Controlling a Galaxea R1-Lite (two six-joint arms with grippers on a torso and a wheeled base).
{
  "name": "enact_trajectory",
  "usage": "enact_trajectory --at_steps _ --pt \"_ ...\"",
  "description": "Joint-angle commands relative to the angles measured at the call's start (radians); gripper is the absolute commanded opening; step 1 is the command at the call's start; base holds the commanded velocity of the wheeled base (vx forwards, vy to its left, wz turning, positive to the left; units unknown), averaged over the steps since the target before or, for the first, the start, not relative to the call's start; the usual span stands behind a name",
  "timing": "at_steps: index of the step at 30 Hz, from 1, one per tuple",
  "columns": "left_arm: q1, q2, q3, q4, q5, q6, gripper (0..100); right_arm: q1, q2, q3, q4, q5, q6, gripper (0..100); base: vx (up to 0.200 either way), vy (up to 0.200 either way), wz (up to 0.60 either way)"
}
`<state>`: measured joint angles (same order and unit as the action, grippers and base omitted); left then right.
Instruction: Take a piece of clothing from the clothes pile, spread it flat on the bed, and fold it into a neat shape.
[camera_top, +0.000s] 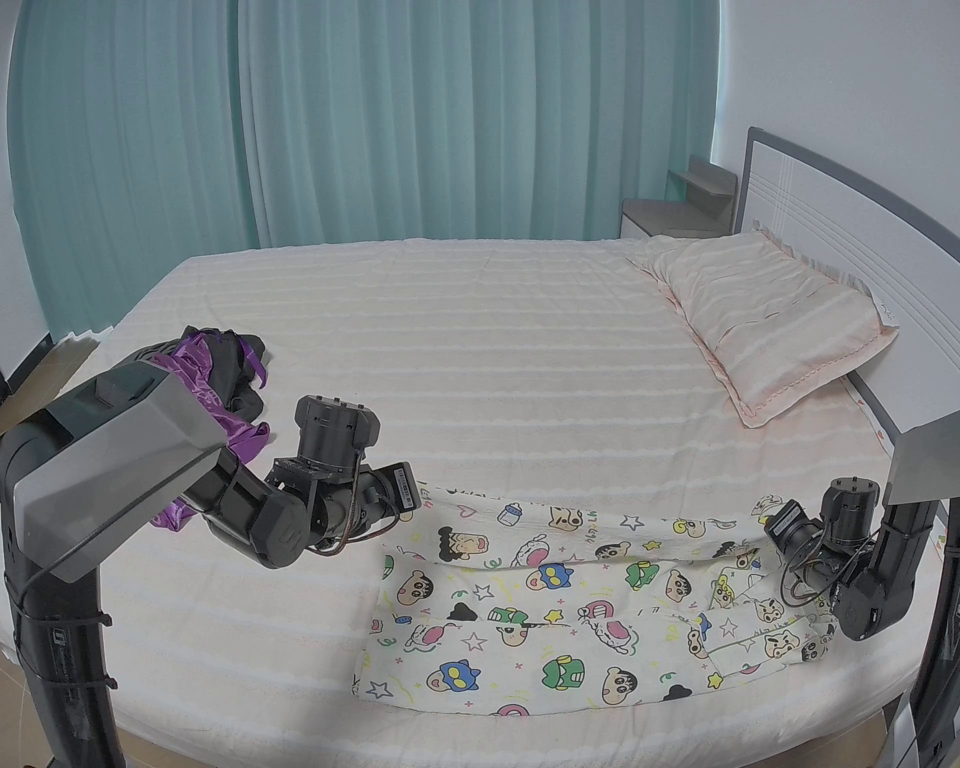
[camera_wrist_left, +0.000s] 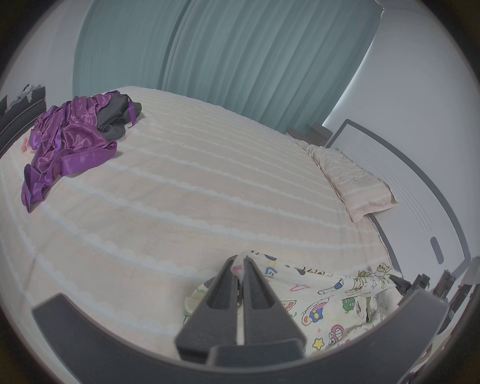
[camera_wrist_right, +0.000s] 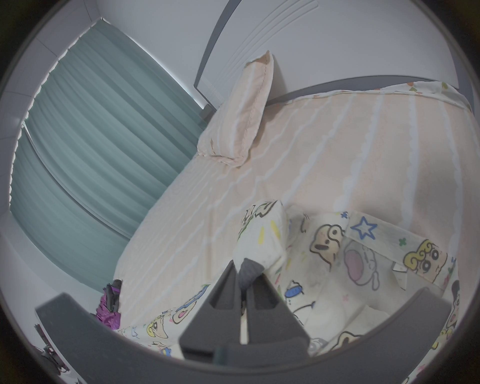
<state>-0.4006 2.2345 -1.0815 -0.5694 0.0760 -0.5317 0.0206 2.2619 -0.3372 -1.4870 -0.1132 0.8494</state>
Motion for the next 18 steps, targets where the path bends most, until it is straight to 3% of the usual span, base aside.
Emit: enact_trajectory --at_steps 1,8,18 --pt "0.000 0.022 -0.026 -0.001 0.002 -0.005 0 0.001 0.011 -0.003 -0.012 0.000 0.007 0 0.000 0.000 0.00" --pt "0.000 0.080 -0.095 -0.003 0.084 -0.025 0 0.002 0.051 -0.057 -0.029 -0.010 0.023 0 0.000 0.000 0.00" --pt "0.002 0.099 -0.160 -0.004 0.096 -0.068 0 0.001 0.045 -0.080 -0.042 -0.013 0.050 0 0.000 0.000 0.00"
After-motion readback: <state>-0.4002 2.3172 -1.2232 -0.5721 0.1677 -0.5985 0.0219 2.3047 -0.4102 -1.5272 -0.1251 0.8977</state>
